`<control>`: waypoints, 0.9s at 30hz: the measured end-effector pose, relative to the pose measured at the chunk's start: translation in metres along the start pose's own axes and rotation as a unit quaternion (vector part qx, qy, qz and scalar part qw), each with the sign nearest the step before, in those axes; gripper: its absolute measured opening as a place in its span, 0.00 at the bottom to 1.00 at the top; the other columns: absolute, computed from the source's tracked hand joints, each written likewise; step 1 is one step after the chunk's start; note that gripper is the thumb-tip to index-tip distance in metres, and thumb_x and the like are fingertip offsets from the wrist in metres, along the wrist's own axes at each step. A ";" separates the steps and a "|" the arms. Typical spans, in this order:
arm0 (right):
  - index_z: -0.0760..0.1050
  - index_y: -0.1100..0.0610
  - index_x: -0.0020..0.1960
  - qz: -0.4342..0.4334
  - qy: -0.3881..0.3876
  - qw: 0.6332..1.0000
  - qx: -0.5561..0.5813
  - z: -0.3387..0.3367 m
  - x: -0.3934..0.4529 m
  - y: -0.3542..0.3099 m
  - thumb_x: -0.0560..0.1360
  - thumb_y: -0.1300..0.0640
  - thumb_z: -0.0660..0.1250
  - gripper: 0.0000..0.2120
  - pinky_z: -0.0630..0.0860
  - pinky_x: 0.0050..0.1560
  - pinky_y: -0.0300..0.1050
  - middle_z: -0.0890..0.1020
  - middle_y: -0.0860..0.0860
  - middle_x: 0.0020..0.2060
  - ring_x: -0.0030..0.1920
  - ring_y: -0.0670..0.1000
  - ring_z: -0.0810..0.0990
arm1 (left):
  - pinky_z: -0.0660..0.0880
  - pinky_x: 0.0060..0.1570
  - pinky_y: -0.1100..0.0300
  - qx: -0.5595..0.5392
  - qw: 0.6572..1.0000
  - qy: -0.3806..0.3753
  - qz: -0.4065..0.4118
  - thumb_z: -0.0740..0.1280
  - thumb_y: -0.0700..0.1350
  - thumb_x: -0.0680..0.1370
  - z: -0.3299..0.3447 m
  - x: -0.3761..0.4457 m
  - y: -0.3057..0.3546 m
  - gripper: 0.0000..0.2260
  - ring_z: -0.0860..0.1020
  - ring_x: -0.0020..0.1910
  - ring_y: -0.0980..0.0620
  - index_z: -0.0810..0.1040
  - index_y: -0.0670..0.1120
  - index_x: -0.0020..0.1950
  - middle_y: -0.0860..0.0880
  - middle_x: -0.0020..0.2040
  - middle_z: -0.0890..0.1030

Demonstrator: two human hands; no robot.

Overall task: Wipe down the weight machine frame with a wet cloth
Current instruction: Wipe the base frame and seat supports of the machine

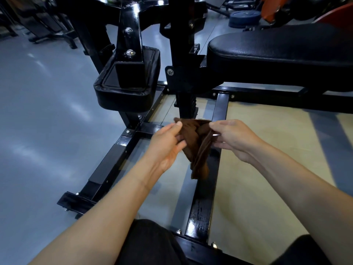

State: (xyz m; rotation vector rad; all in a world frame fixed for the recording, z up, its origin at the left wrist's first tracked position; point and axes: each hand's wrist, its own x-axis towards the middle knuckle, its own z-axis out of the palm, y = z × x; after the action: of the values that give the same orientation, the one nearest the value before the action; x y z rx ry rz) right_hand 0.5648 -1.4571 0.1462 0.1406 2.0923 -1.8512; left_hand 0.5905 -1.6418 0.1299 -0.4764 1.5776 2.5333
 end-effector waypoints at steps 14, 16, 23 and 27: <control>0.75 0.65 0.64 0.023 0.193 0.981 -0.003 -0.074 0.038 0.025 0.86 0.53 0.60 0.16 0.77 0.51 0.51 0.78 0.57 0.48 0.48 0.55 0.78 | 0.67 0.35 0.56 0.328 0.899 0.210 0.201 0.53 0.52 0.88 -0.046 0.026 -0.006 0.10 0.69 0.36 0.51 0.70 0.50 0.57 0.47 0.39 0.69; 0.72 0.59 0.69 0.017 0.169 0.985 0.032 -0.076 0.035 0.021 0.83 0.54 0.67 0.17 0.81 0.51 0.50 0.82 0.57 0.52 0.49 0.54 0.83 | 0.67 0.35 0.57 0.327 0.895 0.229 0.201 0.53 0.52 0.88 -0.047 0.028 -0.006 0.10 0.69 0.36 0.52 0.70 0.49 0.57 0.48 0.39 0.69; 0.68 0.45 0.61 -0.053 0.122 0.943 -0.305 -0.074 0.032 0.028 0.85 0.62 0.54 0.13 0.82 0.42 0.62 0.83 0.57 0.40 0.38 0.63 0.85 | 0.77 0.49 0.52 0.087 0.963 0.256 -0.006 0.65 0.48 0.84 -0.056 0.030 0.004 0.10 0.78 0.45 0.46 0.74 0.47 0.44 0.43 0.42 0.76; 0.70 0.52 0.66 0.010 0.155 0.976 -0.152 -0.072 0.035 0.030 0.84 0.65 0.52 0.16 0.83 0.43 0.56 0.80 0.58 0.43 0.39 0.56 0.83 | 0.81 0.59 0.45 0.049 0.983 0.176 0.003 0.68 0.38 0.82 -0.057 0.028 0.005 0.18 0.83 0.55 0.44 0.69 0.49 0.70 0.41 0.55 0.81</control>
State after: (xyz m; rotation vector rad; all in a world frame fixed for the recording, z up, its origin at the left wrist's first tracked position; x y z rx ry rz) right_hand 0.5269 -1.3879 0.1135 0.3939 2.5466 -1.5514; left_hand 0.5741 -1.6969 0.1021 -0.9517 1.8053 2.4606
